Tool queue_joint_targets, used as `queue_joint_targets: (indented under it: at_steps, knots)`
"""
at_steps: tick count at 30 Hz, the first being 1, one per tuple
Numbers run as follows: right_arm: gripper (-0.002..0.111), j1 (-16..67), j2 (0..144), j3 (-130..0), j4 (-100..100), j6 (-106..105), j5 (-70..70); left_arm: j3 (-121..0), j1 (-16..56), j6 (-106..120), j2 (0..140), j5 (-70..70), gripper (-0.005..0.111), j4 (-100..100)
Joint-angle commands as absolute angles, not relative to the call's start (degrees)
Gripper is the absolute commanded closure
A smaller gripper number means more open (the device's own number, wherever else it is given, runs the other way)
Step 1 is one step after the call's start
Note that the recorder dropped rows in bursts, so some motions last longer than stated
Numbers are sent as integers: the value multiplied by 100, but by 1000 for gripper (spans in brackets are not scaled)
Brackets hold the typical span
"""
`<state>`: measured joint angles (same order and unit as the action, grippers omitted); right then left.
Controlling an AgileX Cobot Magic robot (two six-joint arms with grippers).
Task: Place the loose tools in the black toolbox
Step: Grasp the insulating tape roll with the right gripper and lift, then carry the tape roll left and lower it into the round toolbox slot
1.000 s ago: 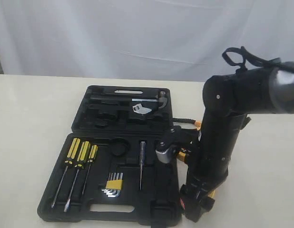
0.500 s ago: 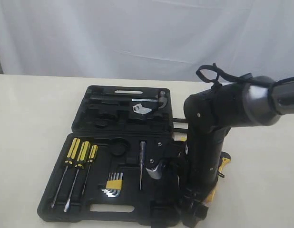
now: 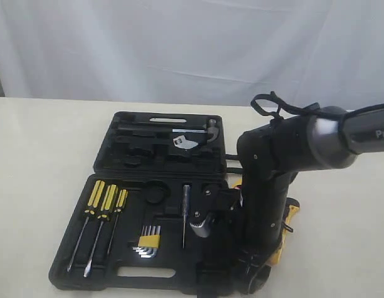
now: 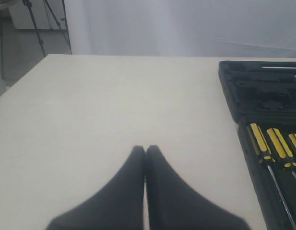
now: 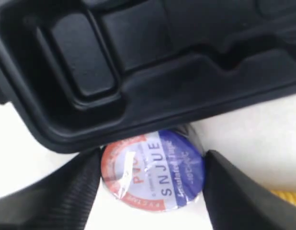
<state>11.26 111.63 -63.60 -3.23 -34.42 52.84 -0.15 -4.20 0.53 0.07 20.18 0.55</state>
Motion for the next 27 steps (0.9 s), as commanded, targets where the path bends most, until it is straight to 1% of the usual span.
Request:
queue_joint_targets:
  at_steps: [1, 3, 6, 8, 10, 12, 13, 17, 19, 21, 23, 27]
  knots:
    - [101, 1147, 11145, -6392, -154, -3069, 5331, 0, -393, 41, 0, 1962, 107, 0]
    - [109, 1147, 11013, -6392, 0, -2780, 5524, 0, -393, 41, 0, 1962, 107, 0]
    - [109, 1147, 10662, -6520, 297, -2259, 5854, 0, -393, 41, 0, 1962, 107, 0]
    - [109, 1147, 10405, -6798, 359, -2056, 6339, 0, -393, 41, 0, 1962, 107, 0]
    - [109, 1202, 10273, -7369, 343, -1672, 6802, 0, -393, 41, 0, 1962, 107, 0]
    - [109, 1251, 10327, -8032, 286, -691, 6996, 0, -393, 41, 0, 1962, 107, 0]
    - [109, 1298, 10422, -8450, 212, -390, 6996, 0, -393, 41, 0, 1962, 107, 0]
    - [109, 1511, 11247, -10062, -331, -387, 6996, 0, -393, 41, 0, 1962, 107, 0]
    - [109, 1617, 11627, -10639, -365, -279, 6996, 0, -393, 41, 0, 1962, 107, 0]
    - [109, 1765, 12404, -11449, -379, -58, 6996, 0, -393, 41, 0, 1962, 107, 0]
    - [109, 1844, 12881, -11811, -379, 127, 6996, 0, -393, 41, 0, 1962, 107, 0]
    - [109, 1895, 13507, -12016, -316, 509, 6996, 0, -393, 41, 0, 1962, 107, 0]
